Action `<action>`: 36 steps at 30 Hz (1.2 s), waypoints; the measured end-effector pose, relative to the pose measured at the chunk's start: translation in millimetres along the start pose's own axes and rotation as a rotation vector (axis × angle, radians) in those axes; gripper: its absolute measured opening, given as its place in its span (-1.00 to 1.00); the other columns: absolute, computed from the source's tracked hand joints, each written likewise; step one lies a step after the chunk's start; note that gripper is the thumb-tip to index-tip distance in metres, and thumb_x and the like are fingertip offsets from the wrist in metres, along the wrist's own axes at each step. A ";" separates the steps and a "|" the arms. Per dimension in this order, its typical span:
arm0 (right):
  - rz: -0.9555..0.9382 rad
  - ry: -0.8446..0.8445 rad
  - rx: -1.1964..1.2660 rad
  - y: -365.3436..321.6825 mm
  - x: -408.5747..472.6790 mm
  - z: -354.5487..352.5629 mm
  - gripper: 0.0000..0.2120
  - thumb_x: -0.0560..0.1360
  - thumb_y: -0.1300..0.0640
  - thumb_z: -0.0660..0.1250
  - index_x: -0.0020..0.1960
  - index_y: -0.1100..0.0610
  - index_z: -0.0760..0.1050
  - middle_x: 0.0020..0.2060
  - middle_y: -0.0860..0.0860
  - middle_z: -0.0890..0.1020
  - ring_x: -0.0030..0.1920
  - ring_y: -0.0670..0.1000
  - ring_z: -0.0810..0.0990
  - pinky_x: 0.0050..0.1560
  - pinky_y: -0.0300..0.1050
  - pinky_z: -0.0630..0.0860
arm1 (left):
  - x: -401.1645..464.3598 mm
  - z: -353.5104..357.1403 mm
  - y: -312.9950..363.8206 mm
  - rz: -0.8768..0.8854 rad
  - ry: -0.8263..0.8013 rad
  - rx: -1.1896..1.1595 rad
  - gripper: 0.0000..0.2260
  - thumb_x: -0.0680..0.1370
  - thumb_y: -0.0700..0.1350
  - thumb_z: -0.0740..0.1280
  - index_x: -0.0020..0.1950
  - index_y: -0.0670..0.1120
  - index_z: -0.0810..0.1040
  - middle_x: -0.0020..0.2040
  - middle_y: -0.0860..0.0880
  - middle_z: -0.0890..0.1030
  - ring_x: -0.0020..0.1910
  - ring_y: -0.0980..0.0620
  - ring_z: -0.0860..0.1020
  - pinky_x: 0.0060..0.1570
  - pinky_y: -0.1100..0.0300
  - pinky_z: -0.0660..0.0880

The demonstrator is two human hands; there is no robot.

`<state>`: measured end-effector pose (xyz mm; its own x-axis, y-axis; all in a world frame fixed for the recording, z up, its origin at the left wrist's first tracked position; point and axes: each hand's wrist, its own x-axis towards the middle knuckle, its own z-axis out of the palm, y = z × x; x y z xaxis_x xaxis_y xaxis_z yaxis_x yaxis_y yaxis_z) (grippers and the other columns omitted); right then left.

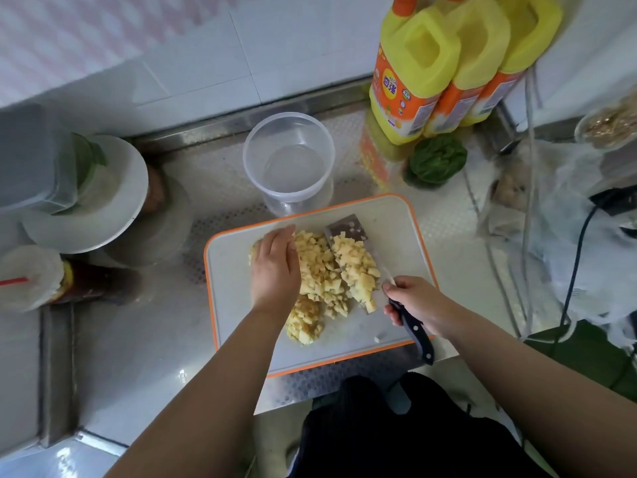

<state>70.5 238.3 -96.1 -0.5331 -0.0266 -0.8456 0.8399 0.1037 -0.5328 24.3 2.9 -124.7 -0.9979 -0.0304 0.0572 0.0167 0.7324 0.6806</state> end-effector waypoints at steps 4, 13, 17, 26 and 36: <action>-0.006 0.004 -0.002 -3.9 -7.7 -8.1 -0.79 0.63 0.18 0.19 -0.17 0.20 0.30 -0.40 0.18 0.50 -0.45 0.05 0.41 -0.41 -0.12 0.43 | 31.7 -4.0 11.3 0.017 0.110 0.032 -0.72 0.64 -0.14 0.21 0.32 -0.13 0.52 0.05 -0.12 0.60 0.07 -0.14 0.48 0.12 -0.11 0.45; -0.047 0.024 -0.035 -7.8 -23.3 -24.7 -0.76 0.63 0.16 0.19 -0.20 0.21 0.32 -0.40 0.14 0.52 -0.45 0.04 0.43 -0.38 -0.12 0.45 | 85.0 0.9 26.2 -0.137 -0.188 0.234 -0.73 0.67 0.03 0.17 0.34 0.03 0.47 0.11 -0.10 0.60 0.16 -0.18 0.51 0.18 -0.11 0.44; -0.078 0.020 -0.038 -6.4 -29.2 -31.5 -0.79 0.63 0.14 0.20 -0.15 0.20 0.33 -0.42 0.11 0.54 -0.45 0.04 0.43 -0.33 -0.07 0.45 | 72.3 4.0 29.7 -0.128 -0.215 0.128 -0.79 0.67 0.01 0.16 0.21 0.02 0.51 -0.03 -0.02 0.58 0.07 -0.14 0.52 0.07 -0.13 0.51; -0.108 -0.043 0.045 -21.9 -40.3 -32.7 -0.76 0.62 0.15 0.21 -0.20 0.20 0.32 -0.41 0.12 0.52 -0.45 0.03 0.42 -0.38 -0.11 0.46 | 71.1 1.0 34.7 -0.141 -0.287 0.079 -0.78 0.67 -0.01 0.14 0.28 0.02 0.46 0.01 -0.01 0.56 0.06 -0.11 0.53 0.03 -0.09 0.53; -0.119 -0.054 0.119 -119.9 -4.4 -4.0 -0.78 0.61 0.21 0.21 -0.21 0.21 0.38 -0.46 0.13 0.48 -0.51 0.03 0.41 -0.48 -0.18 0.42 | 72.7 -7.0 23.6 -0.237 -0.030 -0.061 -0.70 0.68 -0.11 0.08 0.39 -0.08 0.40 0.19 -0.14 0.56 0.20 -0.15 0.47 0.20 -0.07 0.43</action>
<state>-28.3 230.0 -28.4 -0.6262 -0.0850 -0.7750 0.7788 -0.0214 -0.6270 -47.4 13.2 -99.4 -0.9759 -0.1753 -0.1301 -0.2148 0.6649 0.7154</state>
